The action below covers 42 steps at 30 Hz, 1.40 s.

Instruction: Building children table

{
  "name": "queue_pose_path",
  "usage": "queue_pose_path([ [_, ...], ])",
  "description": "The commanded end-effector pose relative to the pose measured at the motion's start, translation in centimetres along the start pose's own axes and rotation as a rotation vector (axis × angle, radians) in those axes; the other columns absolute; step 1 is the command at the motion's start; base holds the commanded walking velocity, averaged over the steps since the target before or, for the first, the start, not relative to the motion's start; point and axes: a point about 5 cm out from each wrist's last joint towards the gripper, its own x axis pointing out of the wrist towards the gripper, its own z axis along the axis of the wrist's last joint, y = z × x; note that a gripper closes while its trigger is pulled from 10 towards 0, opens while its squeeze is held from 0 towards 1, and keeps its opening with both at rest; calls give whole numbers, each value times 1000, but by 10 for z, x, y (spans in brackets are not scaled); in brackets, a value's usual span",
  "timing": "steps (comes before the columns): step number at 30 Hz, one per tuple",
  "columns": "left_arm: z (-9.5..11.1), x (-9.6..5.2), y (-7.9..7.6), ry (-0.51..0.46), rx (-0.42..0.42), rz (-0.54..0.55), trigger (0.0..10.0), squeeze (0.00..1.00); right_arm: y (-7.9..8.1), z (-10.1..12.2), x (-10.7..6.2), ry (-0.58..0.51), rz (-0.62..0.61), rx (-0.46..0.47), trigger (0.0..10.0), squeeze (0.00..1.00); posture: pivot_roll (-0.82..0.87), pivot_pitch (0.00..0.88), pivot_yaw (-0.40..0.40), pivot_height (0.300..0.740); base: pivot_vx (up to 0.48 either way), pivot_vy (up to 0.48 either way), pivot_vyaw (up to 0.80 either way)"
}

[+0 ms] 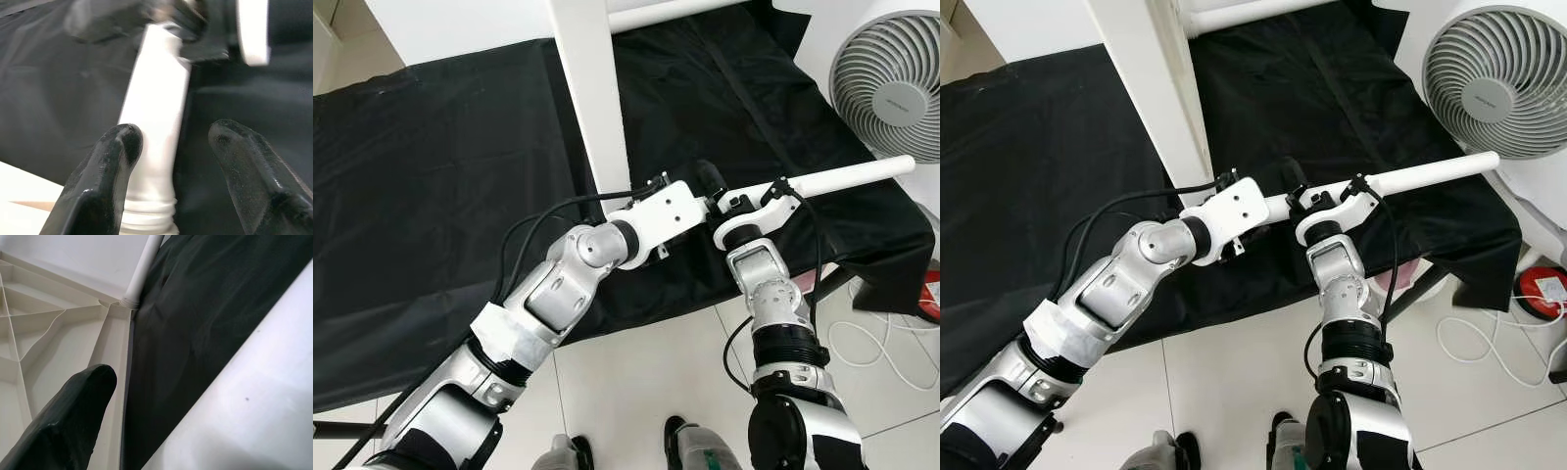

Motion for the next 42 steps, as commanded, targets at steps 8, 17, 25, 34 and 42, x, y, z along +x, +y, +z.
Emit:
queue_pose_path([
  [8,-7,12,-15,33,71,-1,10000,0,-59,-47,-34,205,-306,80,10000,0,-56,199,113,740,0,0,0],
  [17,-1,29,-22,27,90,9,10000,0,-52,-46,-38,183,-258,92,10000,0,-62,203,106,740,0,0,0],
  [25,1,41,-21,38,100,47,10000,0,-36,-46,-66,167,-106,150,10000,0,-77,200,102,740,0,0,0],
  [34,3,48,-17,35,95,66,10000,0,-15,-34,-105,125,54,223,10000,0,-103,206,109,740,0,0,0],
  [42,6,51,-14,20,82,84,10000,0,7,3,-136,53,214,144,10000,0,-116,204,114,740,0,0,0],
])
